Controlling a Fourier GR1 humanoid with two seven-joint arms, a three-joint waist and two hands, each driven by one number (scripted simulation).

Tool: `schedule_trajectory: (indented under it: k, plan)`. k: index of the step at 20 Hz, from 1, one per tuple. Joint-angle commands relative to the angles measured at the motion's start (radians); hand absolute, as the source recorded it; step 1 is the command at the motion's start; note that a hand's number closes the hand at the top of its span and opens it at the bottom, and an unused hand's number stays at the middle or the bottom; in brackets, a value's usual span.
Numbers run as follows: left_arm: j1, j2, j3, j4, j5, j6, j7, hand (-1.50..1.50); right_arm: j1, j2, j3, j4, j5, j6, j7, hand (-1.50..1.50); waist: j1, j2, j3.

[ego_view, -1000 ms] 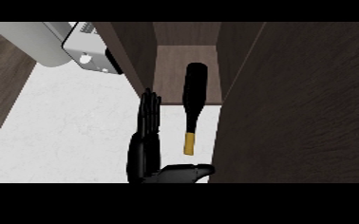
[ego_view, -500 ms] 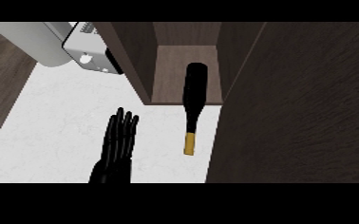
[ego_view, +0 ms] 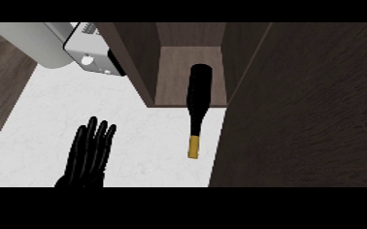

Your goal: Pick up the wine, place it into the cabinet and close the cabinet

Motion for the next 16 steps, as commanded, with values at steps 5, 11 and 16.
schedule_trajectory:
  k: [5, 11, 16]
  plan:
    - [0.087, 0.082, 0.143, -0.046, 0.067, -0.096, -0.026, -1.5, 0.112, 0.043, 0.17, -0.137, -0.093, -0.032, 0.128, 1.5, -0.002, -0.001, -0.001]
    - [0.152, 0.141, 0.292, -0.107, 0.156, -0.144, -0.014, -1.5, 0.105, 0.012, 0.306, -0.135, -0.069, 0.028, 0.116, 1.5, 0.003, -0.002, 0.0]
    - [0.227, 0.186, 0.414, -0.115, 0.237, -0.254, -0.016, -1.5, 0.085, 0.044, 0.55, -0.072, 0.1, -0.054, 0.07, 1.5, 0.002, -0.004, -0.001]
